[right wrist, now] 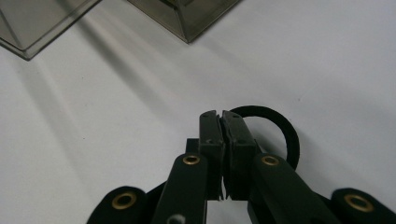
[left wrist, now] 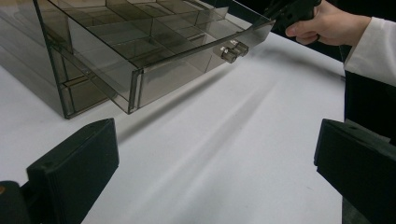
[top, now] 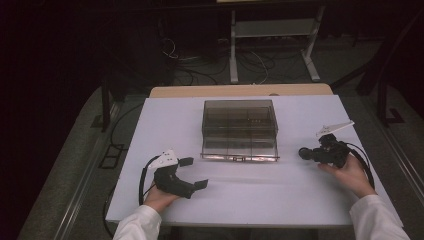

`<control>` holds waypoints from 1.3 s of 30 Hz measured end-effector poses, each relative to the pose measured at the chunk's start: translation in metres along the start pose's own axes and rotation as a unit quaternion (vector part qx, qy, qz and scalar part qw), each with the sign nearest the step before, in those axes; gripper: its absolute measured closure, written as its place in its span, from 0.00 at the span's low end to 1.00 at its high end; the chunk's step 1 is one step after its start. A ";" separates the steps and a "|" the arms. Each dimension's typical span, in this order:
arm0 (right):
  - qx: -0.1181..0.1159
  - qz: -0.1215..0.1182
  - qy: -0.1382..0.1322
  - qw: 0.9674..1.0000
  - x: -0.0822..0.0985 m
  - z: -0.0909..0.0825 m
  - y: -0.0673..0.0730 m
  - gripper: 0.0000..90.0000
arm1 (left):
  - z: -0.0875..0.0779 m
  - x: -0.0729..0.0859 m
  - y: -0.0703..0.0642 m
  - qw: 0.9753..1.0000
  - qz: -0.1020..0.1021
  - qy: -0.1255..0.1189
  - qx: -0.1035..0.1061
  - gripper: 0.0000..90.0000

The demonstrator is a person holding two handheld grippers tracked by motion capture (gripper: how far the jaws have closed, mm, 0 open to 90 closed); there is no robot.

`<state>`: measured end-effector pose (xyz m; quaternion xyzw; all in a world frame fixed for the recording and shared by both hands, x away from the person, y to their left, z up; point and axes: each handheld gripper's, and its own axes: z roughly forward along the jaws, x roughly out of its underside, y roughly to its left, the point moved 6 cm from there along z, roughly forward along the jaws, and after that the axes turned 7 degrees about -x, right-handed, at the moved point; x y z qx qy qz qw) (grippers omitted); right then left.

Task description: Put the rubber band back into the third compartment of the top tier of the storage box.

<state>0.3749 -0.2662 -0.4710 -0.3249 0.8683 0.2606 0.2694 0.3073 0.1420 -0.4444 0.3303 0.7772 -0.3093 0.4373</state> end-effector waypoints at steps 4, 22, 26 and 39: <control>-0.002 -0.003 -0.003 1.000 -0.004 -0.004 0.003 0.96 | 0.000 0.000 0.000 1.000 0.000 0.000 0.000 0.00; 0.001 -0.027 -0.009 1.000 -0.025 -0.023 0.017 0.96 | 0.000 0.000 0.000 1.000 -0.001 -0.001 0.000 0.00; 0.002 -0.034 -0.009 0.999 -0.029 -0.027 0.020 0.96 | 0.000 0.000 0.000 1.000 0.000 -0.001 0.000 0.00; 0.001 -0.047 -0.010 0.999 -0.040 -0.032 0.029 0.96 | 0.000 0.000 0.000 1.000 -0.001 -0.001 0.000 0.00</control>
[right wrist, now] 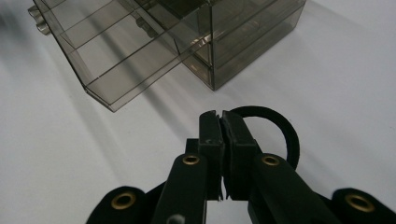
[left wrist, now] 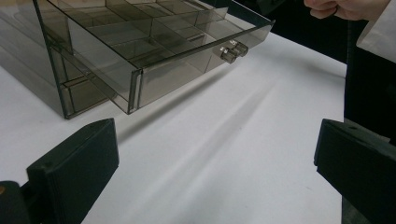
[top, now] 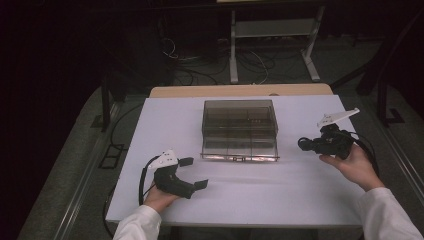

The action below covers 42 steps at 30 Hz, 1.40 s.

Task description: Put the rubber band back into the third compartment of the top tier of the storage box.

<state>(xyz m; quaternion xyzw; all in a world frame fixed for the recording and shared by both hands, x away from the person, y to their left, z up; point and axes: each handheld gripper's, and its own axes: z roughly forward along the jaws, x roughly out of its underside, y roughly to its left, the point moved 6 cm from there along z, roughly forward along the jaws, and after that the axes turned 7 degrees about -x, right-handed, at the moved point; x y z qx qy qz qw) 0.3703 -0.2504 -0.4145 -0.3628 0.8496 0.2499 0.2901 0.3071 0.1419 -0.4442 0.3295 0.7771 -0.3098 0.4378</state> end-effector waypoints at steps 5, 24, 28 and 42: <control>-0.001 -0.005 -0.002 1.000 -0.005 -0.002 0.004 0.96 | 0.000 0.000 0.000 1.000 0.000 0.000 0.000 0.00; -0.004 -0.026 -0.009 1.000 -0.029 -0.009 0.015 0.96 | 0.000 0.000 0.000 1.000 0.001 0.000 0.002 0.00; -0.006 -0.032 -0.009 0.999 -0.033 -0.010 0.019 0.96 | 0.000 0.000 0.000 1.000 0.000 -0.001 0.002 0.00; -0.014 -0.051 -0.007 0.999 -0.047 -0.005 0.031 0.96 | -0.001 -0.001 -0.001 1.000 0.001 -0.001 0.002 0.00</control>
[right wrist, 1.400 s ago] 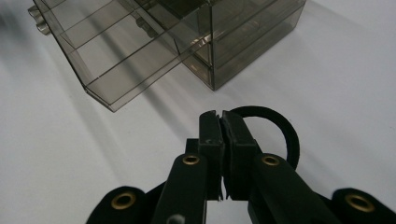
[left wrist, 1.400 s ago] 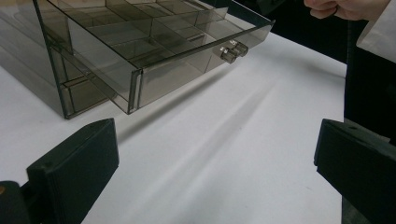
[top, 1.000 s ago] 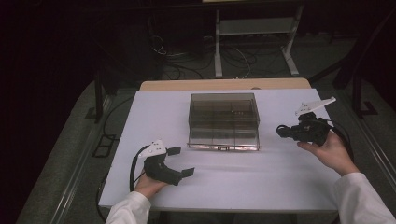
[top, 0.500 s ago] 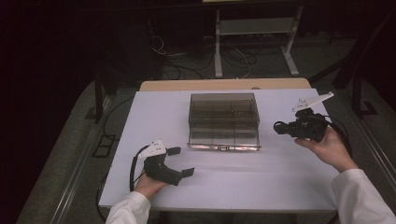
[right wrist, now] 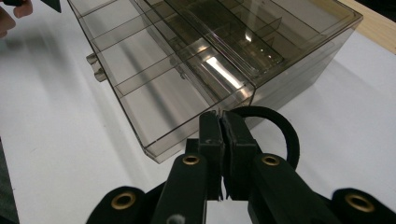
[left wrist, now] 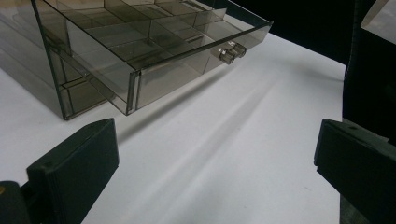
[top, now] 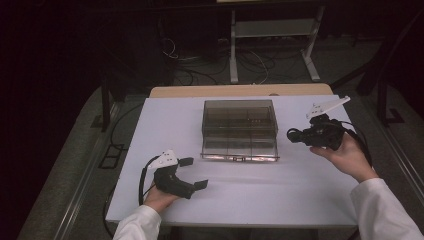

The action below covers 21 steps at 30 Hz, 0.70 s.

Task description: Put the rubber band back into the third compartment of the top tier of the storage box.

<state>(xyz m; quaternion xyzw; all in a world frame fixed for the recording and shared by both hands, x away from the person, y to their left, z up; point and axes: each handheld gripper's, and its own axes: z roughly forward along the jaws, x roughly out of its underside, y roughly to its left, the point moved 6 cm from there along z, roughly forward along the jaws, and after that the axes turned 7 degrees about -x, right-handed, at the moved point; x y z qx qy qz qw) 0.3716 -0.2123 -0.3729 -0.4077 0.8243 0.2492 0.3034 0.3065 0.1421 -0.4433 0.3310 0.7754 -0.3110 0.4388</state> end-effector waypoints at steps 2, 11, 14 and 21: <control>-0.001 -0.002 0.000 1.000 -0.001 0.001 0.001 0.96 | 0.000 0.000 0.000 1.000 0.000 0.000 0.000 0.00; -0.005 -0.010 -0.001 1.000 -0.009 0.002 0.006 0.96 | 0.000 0.000 0.000 1.000 0.000 0.000 0.000 0.00; -0.005 -0.015 0.000 1.000 -0.012 0.002 0.008 0.96 | 0.000 0.000 0.000 1.000 0.000 0.001 0.000 0.00; -0.010 -0.022 0.002 1.000 -0.018 0.005 0.013 0.96 | 0.000 0.000 0.000 1.000 0.000 0.000 0.000 0.00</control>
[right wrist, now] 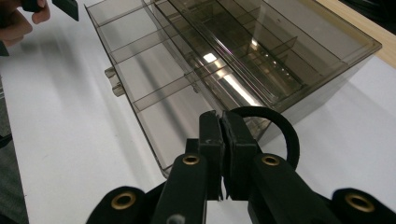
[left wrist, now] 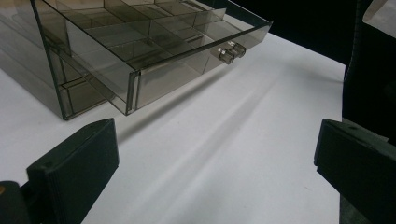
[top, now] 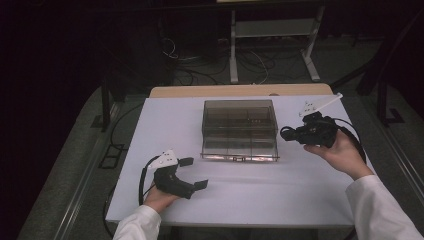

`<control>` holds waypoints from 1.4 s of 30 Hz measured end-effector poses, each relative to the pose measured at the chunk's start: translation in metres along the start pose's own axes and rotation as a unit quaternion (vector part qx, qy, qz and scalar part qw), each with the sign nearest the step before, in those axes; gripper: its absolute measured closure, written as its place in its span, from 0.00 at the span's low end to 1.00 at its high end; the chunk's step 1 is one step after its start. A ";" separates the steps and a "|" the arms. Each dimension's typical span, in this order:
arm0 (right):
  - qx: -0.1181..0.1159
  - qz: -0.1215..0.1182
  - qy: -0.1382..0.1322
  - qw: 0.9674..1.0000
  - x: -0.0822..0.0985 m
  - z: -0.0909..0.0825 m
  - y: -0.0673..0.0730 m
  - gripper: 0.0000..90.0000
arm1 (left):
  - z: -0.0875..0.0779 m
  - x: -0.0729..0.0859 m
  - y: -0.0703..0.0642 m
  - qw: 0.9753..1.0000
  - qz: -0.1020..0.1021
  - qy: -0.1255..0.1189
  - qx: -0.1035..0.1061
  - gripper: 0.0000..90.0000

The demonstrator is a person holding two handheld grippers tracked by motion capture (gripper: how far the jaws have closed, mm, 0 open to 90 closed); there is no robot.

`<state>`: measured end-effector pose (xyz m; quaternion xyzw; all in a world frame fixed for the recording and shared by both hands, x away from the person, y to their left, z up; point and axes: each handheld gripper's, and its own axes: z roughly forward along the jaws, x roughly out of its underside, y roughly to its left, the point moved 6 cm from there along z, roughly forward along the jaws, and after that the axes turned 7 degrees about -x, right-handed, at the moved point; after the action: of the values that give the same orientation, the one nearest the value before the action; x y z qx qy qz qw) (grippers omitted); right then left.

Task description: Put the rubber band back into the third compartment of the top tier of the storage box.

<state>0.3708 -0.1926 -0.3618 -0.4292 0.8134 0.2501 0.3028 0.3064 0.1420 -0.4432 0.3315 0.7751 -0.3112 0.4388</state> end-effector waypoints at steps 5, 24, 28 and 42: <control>-0.003 -0.006 0.000 1.000 -0.004 0.002 0.002 0.96 | 0.000 0.000 0.000 1.000 0.001 0.000 0.000 0.00; -0.017 -0.016 0.002 1.000 -0.015 0.016 0.011 0.96 | 0.000 0.000 0.000 1.000 0.001 0.001 0.000 0.00; -0.020 -0.019 0.004 1.000 -0.017 0.019 0.013 0.96 | 0.000 0.000 0.000 1.000 0.001 0.001 0.000 0.00; -0.032 -0.028 0.020 0.999 -0.019 0.037 0.019 0.96 | 0.000 0.000 0.000 1.000 0.002 0.001 0.001 0.00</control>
<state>0.3730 -0.1481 -0.3711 -0.4660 0.7985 0.2591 0.2794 0.3063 0.1418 -0.4433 0.3333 0.7746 -0.3111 0.4383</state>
